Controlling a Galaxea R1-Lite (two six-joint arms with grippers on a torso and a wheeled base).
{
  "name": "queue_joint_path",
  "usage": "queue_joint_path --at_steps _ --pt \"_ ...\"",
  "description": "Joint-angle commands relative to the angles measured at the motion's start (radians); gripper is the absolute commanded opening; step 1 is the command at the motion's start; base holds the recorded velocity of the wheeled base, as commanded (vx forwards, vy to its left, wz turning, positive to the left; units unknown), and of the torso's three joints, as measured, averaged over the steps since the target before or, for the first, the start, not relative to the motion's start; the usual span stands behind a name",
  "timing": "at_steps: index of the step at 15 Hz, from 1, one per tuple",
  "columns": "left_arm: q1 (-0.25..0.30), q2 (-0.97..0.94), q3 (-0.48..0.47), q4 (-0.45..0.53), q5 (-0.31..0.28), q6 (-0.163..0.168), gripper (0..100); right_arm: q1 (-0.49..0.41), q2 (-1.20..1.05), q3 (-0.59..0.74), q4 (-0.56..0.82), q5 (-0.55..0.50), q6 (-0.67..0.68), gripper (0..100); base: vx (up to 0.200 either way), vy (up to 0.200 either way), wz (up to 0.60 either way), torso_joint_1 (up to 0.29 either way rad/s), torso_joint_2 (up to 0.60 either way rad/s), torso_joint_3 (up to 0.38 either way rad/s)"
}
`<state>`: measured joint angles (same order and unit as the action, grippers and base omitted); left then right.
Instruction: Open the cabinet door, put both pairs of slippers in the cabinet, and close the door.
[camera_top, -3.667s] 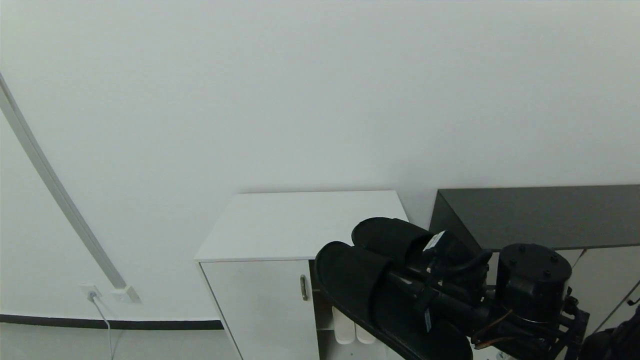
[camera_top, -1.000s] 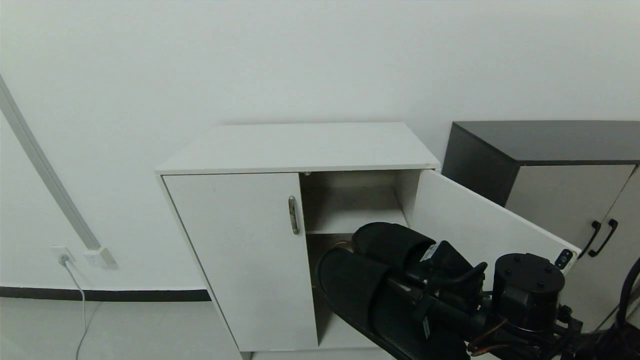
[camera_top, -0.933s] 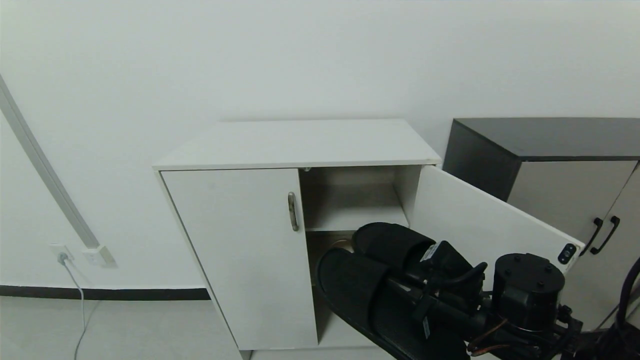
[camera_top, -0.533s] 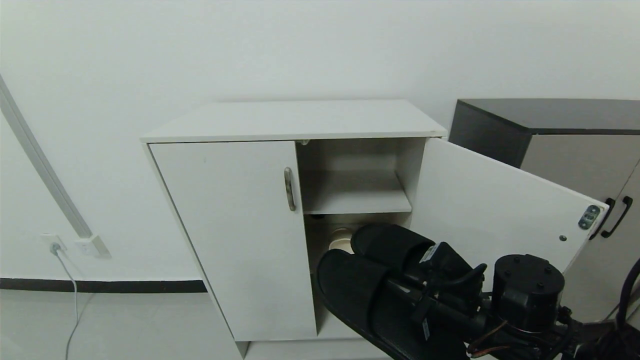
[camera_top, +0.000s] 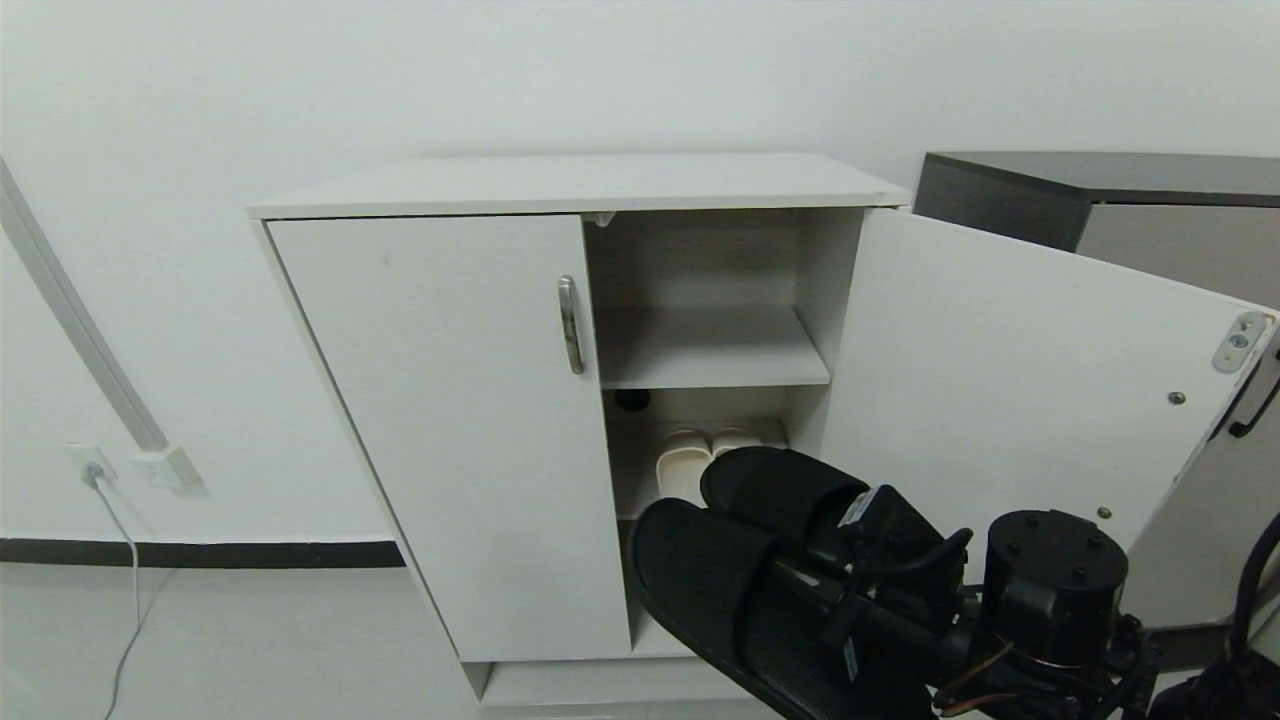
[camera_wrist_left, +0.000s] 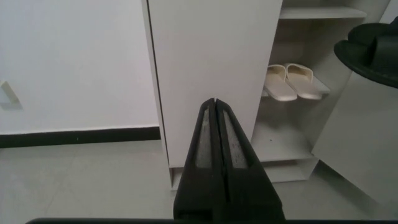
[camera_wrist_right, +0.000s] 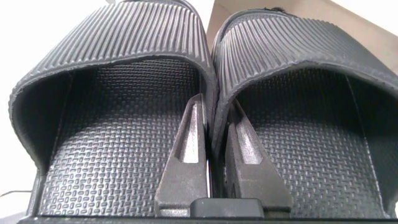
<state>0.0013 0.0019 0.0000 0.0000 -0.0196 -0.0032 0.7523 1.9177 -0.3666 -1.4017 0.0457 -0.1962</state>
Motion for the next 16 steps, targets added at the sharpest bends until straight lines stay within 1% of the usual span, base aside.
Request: queue_joint_path --at_steps 1,10,13,16 --pt "0.000 0.000 0.000 0.000 0.000 0.000 0 0.001 0.001 0.000 0.000 0.000 0.000 0 0.000 0.000 0.00 0.000 0.00 0.000" --pt "0.000 0.000 0.000 0.000 -0.002 0.002 0 0.001 0.003 0.003 0.000 0.002 0.000 0 0.000 0.000 0.00 0.000 0.00 0.000" --pt "0.000 0.000 0.000 0.000 -0.002 0.002 0 -0.001 0.004 0.006 0.001 0.002 0.000 0 0.000 0.200 0.00 -0.019 0.09 0.089" --pt "0.000 0.000 -0.002 0.000 -0.002 0.002 0 0.001 0.015 0.006 -0.006 0.002 0.000 0 0.000 0.000 0.00 -0.005 0.04 0.039"
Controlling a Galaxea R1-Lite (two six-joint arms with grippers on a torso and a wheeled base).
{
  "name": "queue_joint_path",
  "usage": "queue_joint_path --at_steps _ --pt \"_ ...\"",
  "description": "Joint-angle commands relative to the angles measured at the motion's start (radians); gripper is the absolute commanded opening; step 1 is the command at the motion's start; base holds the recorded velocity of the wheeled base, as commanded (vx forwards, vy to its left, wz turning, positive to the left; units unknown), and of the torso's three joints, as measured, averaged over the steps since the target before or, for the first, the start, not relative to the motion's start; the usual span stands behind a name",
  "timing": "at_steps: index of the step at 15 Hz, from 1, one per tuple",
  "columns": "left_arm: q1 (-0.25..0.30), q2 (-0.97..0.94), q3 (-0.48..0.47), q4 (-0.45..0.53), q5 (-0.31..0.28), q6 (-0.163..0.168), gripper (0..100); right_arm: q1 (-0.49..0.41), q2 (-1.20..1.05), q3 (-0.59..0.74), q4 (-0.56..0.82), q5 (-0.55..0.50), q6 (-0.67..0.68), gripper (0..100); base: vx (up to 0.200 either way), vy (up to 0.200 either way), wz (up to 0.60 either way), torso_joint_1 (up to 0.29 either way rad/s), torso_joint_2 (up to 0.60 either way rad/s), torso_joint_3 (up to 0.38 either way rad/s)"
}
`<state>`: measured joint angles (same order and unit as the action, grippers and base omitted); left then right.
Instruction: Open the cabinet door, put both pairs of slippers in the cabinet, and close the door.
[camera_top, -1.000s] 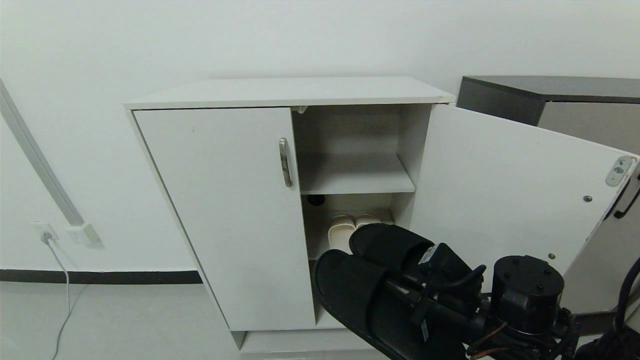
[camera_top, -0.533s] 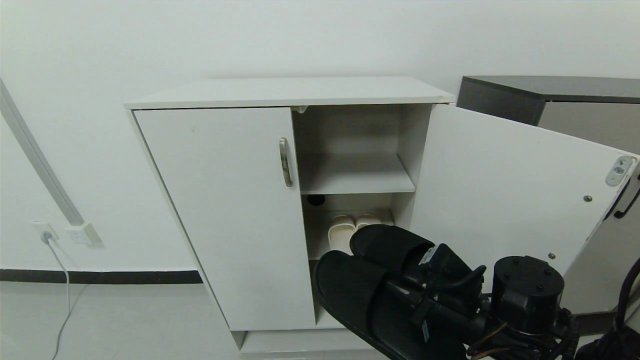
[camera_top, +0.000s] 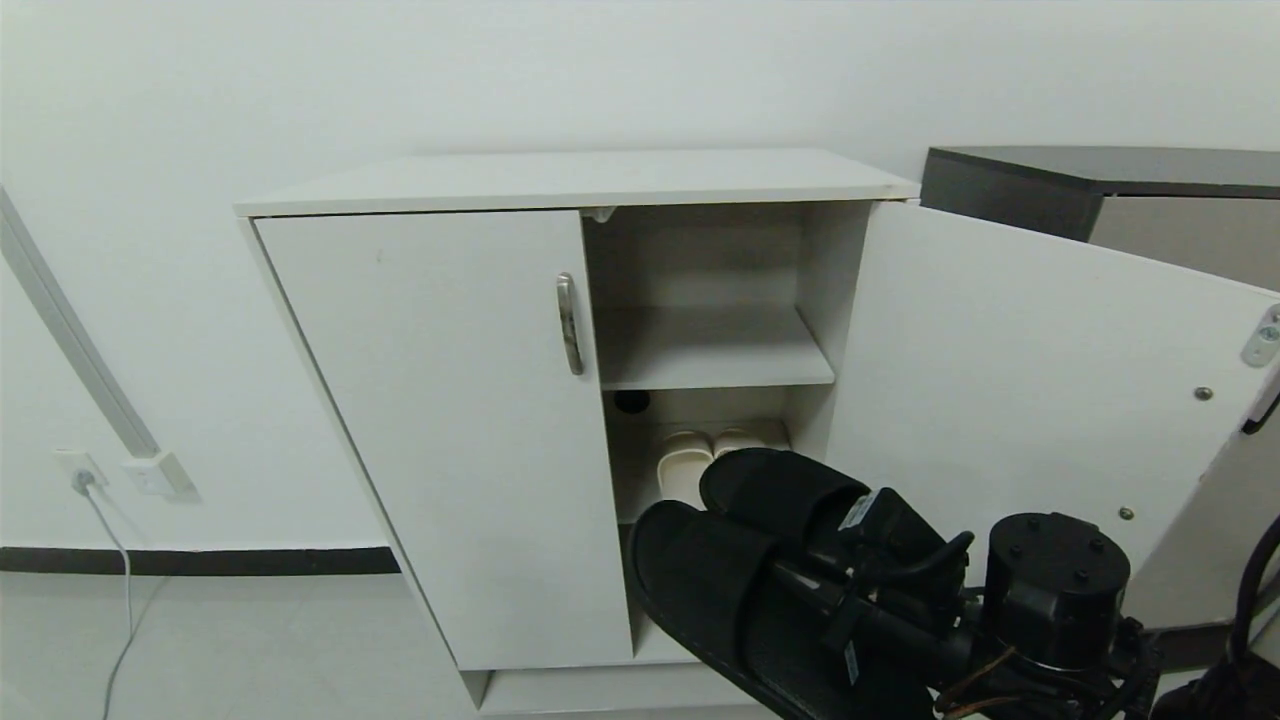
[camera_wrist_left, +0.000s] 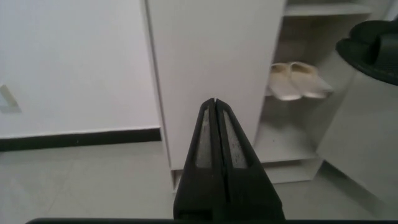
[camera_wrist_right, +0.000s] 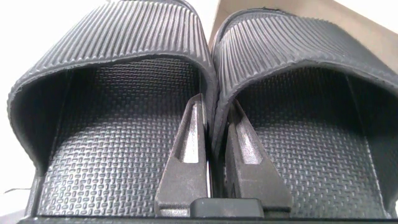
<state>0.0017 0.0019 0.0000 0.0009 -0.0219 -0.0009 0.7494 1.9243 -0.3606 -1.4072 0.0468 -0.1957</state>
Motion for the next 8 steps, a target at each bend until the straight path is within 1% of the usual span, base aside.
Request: queue_joint_path --at_steps 1,8 --pt "0.000 0.000 0.000 -0.001 0.000 -0.001 0 0.002 0.009 0.002 -0.006 0.001 -0.001 0 0.000 0.000 0.00 0.000 0.00 0.000" --pt "0.000 0.000 0.000 -0.001 0.000 -0.001 0 0.011 0.019 0.003 -0.015 0.001 -0.002 0 0.000 0.000 0.00 0.000 0.00 0.000"
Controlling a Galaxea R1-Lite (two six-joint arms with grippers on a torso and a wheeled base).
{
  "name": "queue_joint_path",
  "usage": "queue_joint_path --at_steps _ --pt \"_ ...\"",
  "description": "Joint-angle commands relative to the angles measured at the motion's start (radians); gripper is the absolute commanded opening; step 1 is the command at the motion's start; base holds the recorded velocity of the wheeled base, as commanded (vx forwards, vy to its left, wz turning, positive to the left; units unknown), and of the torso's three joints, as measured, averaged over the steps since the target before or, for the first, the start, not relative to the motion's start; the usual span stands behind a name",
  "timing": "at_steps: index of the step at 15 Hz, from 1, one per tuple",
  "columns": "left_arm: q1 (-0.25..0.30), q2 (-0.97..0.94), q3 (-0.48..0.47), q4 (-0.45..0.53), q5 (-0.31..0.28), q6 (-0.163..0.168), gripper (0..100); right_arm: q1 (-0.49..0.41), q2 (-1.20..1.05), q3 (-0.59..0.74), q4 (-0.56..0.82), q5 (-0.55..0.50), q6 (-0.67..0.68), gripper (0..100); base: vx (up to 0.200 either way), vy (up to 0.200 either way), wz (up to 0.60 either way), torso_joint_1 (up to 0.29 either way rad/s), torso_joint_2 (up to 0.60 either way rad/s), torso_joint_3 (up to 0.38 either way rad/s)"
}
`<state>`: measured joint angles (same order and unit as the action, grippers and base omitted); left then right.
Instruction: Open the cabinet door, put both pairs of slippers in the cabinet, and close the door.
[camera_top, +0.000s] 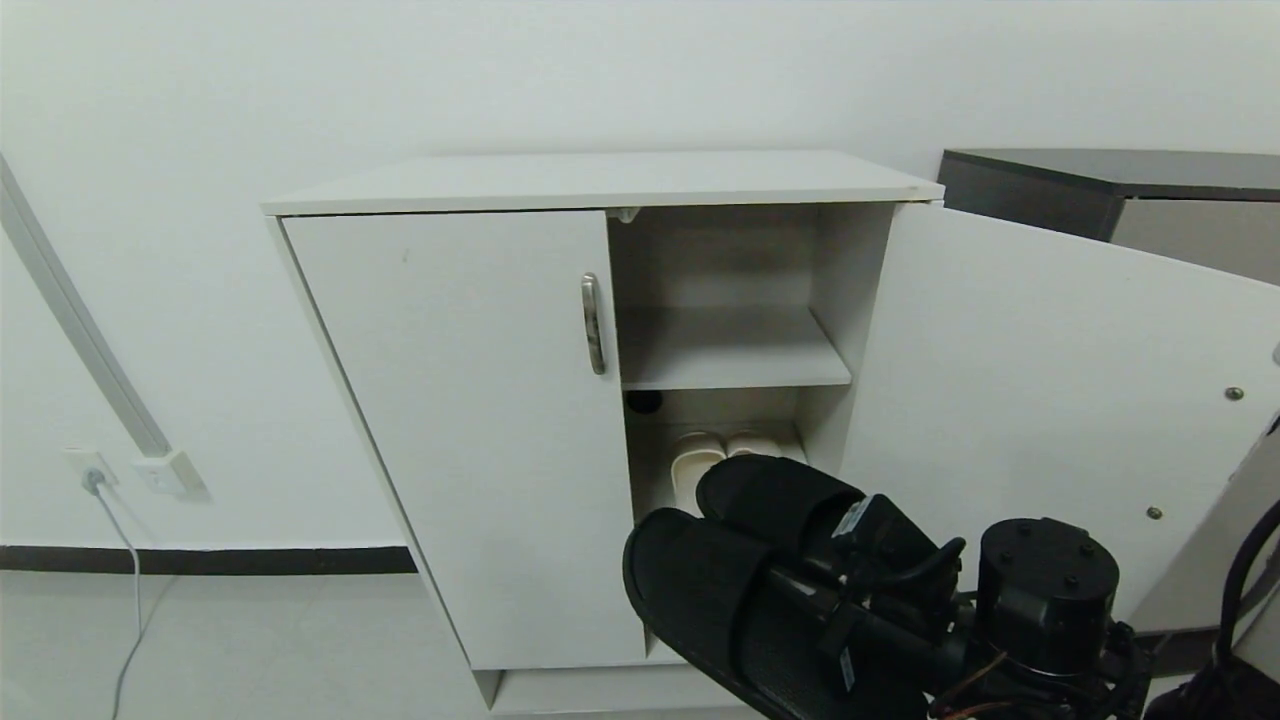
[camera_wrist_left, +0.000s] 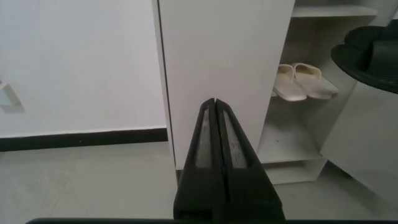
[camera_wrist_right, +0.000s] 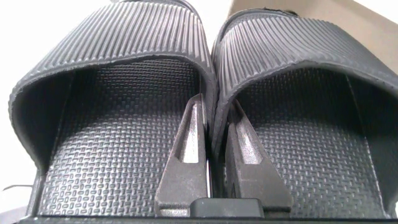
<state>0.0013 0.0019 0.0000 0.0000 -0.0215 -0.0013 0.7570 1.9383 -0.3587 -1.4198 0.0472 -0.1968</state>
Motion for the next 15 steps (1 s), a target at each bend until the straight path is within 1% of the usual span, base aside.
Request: queue_joint_path --at_steps 1,4,5,6,7,8,9,10,11,12,13,15 --pt "0.000 0.000 0.000 0.000 0.000 0.000 0 0.012 0.011 0.001 -0.013 0.000 0.000 0 0.000 0.000 0.00 0.000 0.00 0.000" --pt "0.000 0.000 0.000 0.000 0.000 0.000 0 0.028 0.048 -0.003 -0.074 -0.009 -0.001 0 0.000 0.000 0.00 0.000 0.00 0.000" --pt "0.000 0.000 0.000 0.000 0.000 0.000 0 0.030 0.088 -0.032 -0.123 -0.020 -0.001 0 0.000 0.000 0.00 0.000 0.00 0.000" --pt "0.000 0.000 0.000 -0.002 0.000 0.000 0 0.033 0.102 -0.059 -0.130 -0.046 0.002 0 0.000 0.000 0.00 0.000 0.00 0.000" --pt "0.000 0.000 0.000 0.000 0.000 0.000 0 0.056 0.126 -0.126 -0.091 -0.208 0.013 0 0.000 0.000 0.00 0.000 0.00 0.000" --pt "0.000 0.000 0.000 0.000 0.000 0.000 0 0.065 0.131 -0.160 -0.061 -0.260 0.031 0 0.000 0.000 0.00 0.000 0.00 0.000" --pt "0.000 0.000 0.000 0.000 0.000 0.000 0 0.085 0.128 -0.249 0.055 -0.354 0.092 0 0.000 0.000 0.00 0.000 0.00 0.000" --pt "0.000 0.000 0.000 0.000 0.000 0.000 0 0.088 0.125 -0.310 0.144 -0.418 0.131 0 0.000 0.000 0.00 0.000 0.00 0.000" --pt "0.000 0.001 0.000 0.000 0.000 0.000 0 0.091 0.122 -0.344 0.197 -0.452 0.158 0 0.000 0.000 0.00 0.000 0.00 0.000" --pt "0.000 0.000 0.000 0.000 0.000 0.000 0 0.102 0.111 -0.391 0.308 -0.492 0.201 0 0.000 0.000 0.00 0.000 0.00 0.000" --pt "0.000 0.000 0.000 0.000 0.000 0.001 0 0.105 0.102 -0.407 0.348 -0.504 0.215 0 0.000 0.000 0.00 0.000 0.00 0.000" --pt "0.000 0.000 0.000 0.000 0.000 0.001 0 0.134 0.022 -0.543 0.651 -0.601 0.329 0 0.000 0.000 0.00 0.000 0.00 0.000"
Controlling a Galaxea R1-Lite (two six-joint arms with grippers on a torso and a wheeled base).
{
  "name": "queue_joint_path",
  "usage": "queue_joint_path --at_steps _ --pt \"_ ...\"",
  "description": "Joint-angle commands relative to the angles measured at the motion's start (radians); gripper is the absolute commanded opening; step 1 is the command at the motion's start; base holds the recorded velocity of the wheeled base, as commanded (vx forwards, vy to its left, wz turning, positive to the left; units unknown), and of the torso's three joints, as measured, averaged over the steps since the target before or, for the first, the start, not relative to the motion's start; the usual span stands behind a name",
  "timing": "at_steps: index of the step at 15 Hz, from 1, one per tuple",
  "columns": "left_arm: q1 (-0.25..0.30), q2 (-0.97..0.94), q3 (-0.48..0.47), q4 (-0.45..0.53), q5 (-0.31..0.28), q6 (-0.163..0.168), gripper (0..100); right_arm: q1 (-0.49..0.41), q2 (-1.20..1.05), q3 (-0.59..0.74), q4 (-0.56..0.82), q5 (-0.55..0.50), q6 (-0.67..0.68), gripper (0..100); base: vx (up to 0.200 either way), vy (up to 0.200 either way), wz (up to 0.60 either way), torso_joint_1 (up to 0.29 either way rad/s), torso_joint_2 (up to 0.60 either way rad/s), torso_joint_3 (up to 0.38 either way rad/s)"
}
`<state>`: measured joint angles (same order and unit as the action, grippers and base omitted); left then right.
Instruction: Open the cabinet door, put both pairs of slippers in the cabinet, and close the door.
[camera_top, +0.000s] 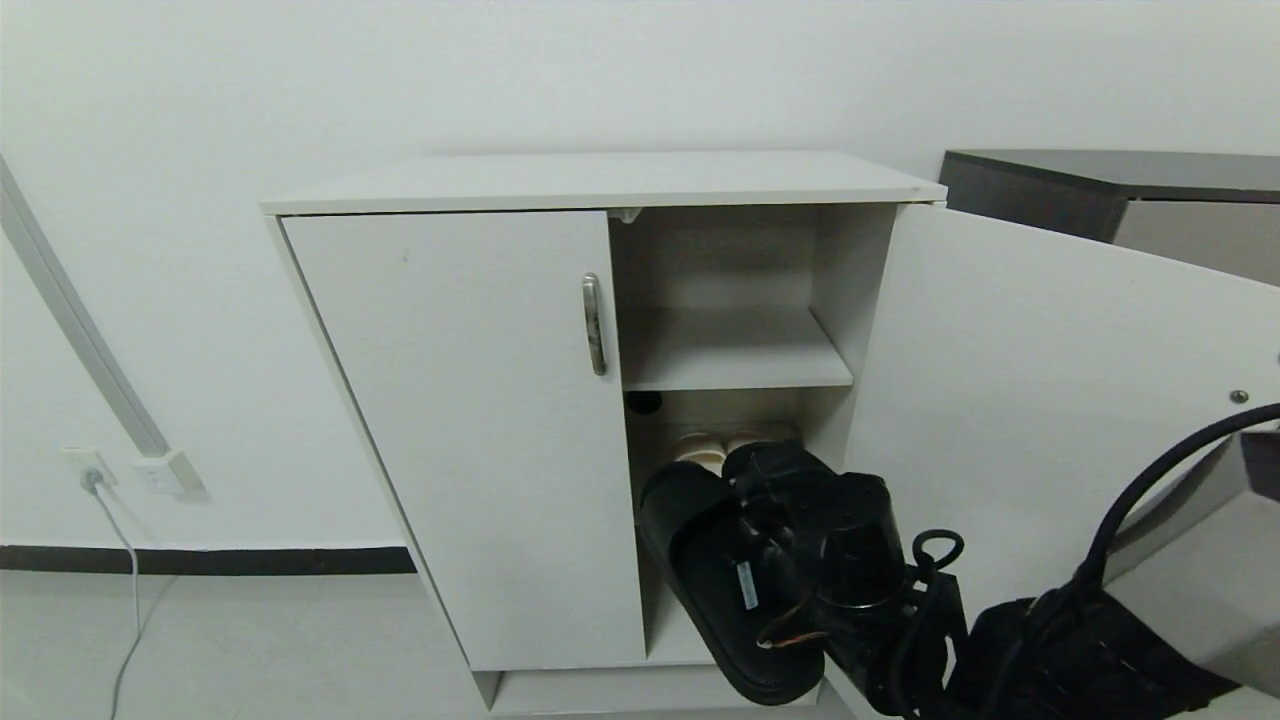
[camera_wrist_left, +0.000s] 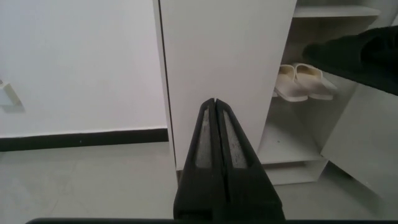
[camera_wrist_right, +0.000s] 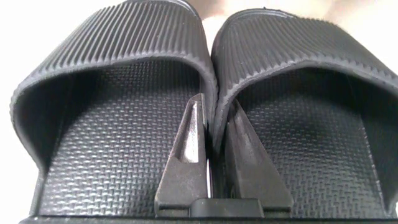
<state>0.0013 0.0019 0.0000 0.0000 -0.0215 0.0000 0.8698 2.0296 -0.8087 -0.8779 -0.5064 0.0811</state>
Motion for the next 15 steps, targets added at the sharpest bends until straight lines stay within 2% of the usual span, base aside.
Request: queue_joint_path --at_steps 1,3,6,15 --pt "0.000 0.000 0.000 0.000 0.000 0.000 0 0.034 -0.100 -0.155 0.231 -0.075 0.103 0 0.000 0.000 0.00 0.000 0.00 0.000" --pt "0.000 0.000 0.000 0.000 0.000 0.000 0 0.037 -0.115 -0.271 0.344 -0.169 0.128 0 0.000 0.000 0.00 0.000 0.00 0.000" --pt "0.000 0.001 0.000 0.000 0.000 0.000 0 0.029 -0.081 -0.377 0.346 -0.258 0.109 0 0.000 0.000 0.00 0.000 0.00 0.000" --pt "0.000 0.000 0.000 0.000 0.000 0.000 0 -0.006 -0.025 -0.446 0.344 -0.265 0.077 0 0.000 0.000 0.00 0.000 0.00 0.000"
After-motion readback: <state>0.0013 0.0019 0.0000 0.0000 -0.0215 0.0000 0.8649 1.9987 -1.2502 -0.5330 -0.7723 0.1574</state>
